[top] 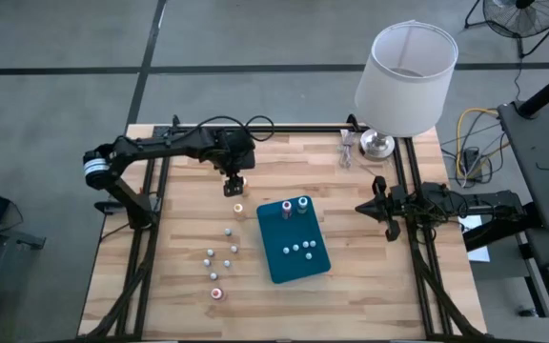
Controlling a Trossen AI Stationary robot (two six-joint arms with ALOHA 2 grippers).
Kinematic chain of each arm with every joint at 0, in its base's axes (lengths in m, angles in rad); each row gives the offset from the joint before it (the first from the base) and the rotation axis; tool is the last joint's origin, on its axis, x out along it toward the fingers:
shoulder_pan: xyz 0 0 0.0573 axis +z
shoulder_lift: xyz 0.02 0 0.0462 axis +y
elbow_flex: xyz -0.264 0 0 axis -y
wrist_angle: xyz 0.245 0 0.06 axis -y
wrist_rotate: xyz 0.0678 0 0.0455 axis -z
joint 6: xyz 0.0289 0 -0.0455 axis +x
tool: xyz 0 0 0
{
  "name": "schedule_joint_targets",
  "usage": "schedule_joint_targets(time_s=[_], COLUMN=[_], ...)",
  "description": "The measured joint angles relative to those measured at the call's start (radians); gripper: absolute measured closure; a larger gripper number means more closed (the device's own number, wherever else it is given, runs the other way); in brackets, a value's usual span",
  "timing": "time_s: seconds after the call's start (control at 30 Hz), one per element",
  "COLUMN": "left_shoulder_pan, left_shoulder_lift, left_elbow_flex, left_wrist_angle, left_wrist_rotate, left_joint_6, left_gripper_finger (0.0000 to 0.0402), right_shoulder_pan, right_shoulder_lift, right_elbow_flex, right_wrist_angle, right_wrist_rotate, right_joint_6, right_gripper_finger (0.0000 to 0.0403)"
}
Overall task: Pick & Place food coloring
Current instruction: Put the top large yellow food coloring bottle into the blue bin
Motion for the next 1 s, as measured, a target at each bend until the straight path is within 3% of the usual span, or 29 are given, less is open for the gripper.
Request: schedule_joint_targets(time_s=[1.0], left_shoulder_pan=[-0.003], left_shoulder_lift=[0.087], left_elbow_flex=[0.0], left_wrist_angle=[0.024], left_wrist_rotate=[0.022], left_joint_6=[-0.007], left_gripper_finger=[0.0172], right_shoulder_pan=[0.0], right_shoulder_lift=[0.0], right_elbow_flex=[0.0], right_wrist_angle=[0.0], right_wrist_rotate=[0.0], right_joint_6=[0.0], right_gripper_finger=[0.0394])
